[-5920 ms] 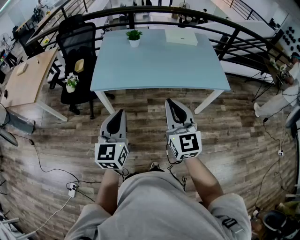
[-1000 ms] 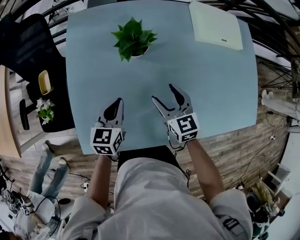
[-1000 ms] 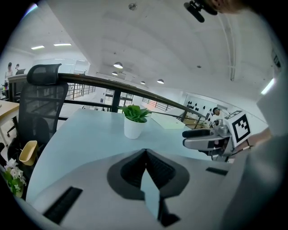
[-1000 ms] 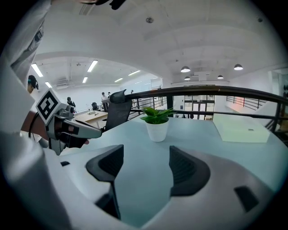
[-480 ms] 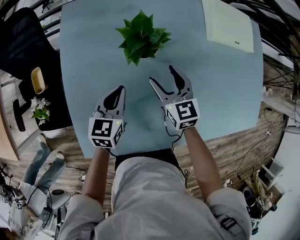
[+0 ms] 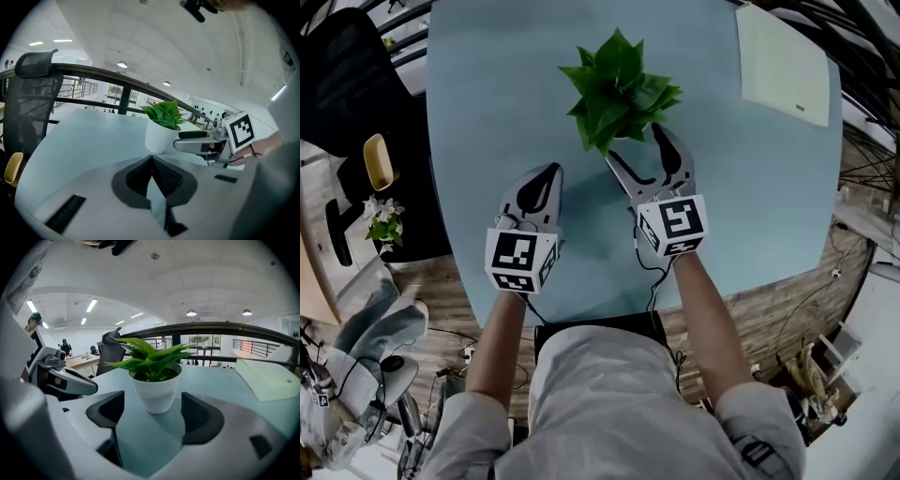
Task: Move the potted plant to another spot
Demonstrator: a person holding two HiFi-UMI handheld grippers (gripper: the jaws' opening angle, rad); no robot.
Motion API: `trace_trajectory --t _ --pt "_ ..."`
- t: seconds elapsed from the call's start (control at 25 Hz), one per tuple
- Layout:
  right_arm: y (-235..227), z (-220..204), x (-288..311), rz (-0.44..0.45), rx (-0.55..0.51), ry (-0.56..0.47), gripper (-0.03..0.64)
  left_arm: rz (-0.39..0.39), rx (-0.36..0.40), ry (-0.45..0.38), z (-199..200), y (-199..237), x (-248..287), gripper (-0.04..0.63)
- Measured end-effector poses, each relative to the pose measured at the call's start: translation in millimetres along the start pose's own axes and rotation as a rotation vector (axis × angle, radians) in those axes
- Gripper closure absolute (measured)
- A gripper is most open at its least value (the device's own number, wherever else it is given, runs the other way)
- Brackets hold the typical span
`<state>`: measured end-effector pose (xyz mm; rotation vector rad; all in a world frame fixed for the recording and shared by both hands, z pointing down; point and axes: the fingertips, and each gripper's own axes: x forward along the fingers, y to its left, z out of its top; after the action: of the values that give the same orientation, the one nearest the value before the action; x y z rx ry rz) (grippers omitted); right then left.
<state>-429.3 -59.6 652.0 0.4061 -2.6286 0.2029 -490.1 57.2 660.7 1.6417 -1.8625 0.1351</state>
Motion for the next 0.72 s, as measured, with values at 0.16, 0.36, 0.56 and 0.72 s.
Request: trace_trajectory --t 0.16,0.36,0.56,0.72 --pt "-0.3 3.5 15.0 0.012 0.006 -0.006 0.208 0.011 -0.024 0.008 -5.6 9.8 0.5 0.583" --pt "-3.9 13.3 29.1 0.016 0.030 -0.051 0.163 0.021 -0.024 0.016 -8.4 21.2 -2.2 0.583" --pt "-3.4 18.3 48.6 0.047 0.038 -0.071 0.127 0.029 -0.035 0.023 -11.4 29.2 -2.0 0.583" --pt "0.4 22.4 58.3 0.077 0.031 -0.086 0.115 0.027 -0.041 0.029 -13.6 27.2 0.8 0.583"
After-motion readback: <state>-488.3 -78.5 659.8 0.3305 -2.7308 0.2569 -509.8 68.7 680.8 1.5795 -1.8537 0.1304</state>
